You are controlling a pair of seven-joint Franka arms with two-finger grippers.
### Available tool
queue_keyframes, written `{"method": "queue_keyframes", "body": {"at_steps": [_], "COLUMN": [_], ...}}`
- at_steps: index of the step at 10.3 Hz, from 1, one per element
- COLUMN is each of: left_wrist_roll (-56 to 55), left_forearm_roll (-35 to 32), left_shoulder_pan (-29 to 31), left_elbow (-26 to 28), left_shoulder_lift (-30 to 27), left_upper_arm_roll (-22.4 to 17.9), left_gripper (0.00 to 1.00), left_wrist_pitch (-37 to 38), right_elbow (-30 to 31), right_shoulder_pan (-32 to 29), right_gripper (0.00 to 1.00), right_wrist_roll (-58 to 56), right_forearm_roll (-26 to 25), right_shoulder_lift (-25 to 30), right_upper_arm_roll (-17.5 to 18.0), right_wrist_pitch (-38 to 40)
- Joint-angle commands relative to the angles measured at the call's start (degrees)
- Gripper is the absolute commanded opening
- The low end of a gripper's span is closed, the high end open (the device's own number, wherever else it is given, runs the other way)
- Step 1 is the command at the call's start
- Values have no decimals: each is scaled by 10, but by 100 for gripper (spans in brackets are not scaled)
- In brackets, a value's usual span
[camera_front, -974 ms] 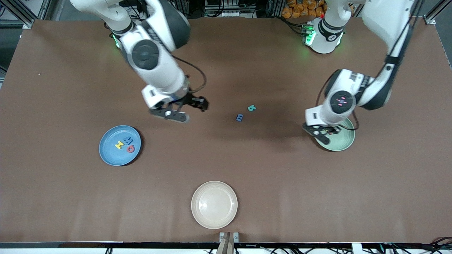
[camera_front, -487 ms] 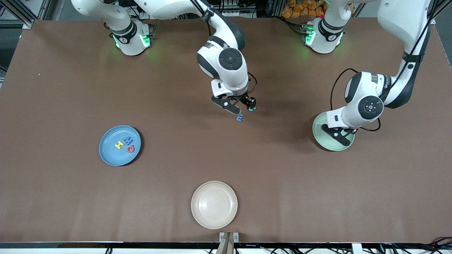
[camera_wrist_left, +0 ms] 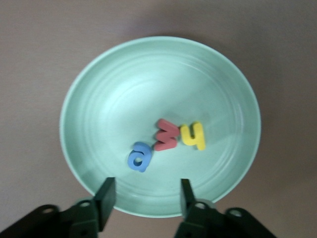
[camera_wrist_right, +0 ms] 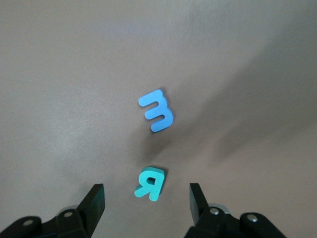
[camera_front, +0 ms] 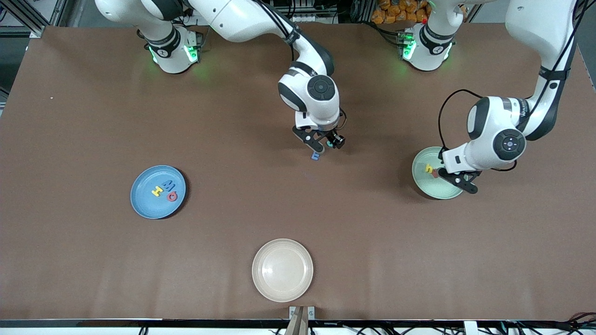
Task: Sort uppercase to blue plate, lowercase to green plate
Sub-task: 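Release the a on the green plate while the right gripper grasps the R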
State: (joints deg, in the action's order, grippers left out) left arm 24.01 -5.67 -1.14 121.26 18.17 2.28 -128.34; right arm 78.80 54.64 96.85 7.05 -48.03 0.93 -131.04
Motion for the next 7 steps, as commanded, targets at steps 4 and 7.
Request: {"method": "queue_keyframes", "body": {"at_steps": [4,7], "left_wrist_roll": [-42,-155], "left_forearm_roll": [69,80], "left_shoulder_pan": [-23,-56], "left_elbow": [-89,-185], "left_shoulder_lift": [-1,-6], "left_upper_arm_roll": [-50,-99], "left_gripper": [81,81], "left_wrist_pitch": [45,136], "right_elbow": [-40,-39], "right_shoulder_pan": [13,17], "right_gripper": [67,66], "right_wrist_roll": [68,69], "right_forearm_roll": [-1,-2], "right_shoulder_lift": [-44,-45], "right_upper_arm_roll": [-8,-8], "right_wrist_pitch": [-18,-13]}}
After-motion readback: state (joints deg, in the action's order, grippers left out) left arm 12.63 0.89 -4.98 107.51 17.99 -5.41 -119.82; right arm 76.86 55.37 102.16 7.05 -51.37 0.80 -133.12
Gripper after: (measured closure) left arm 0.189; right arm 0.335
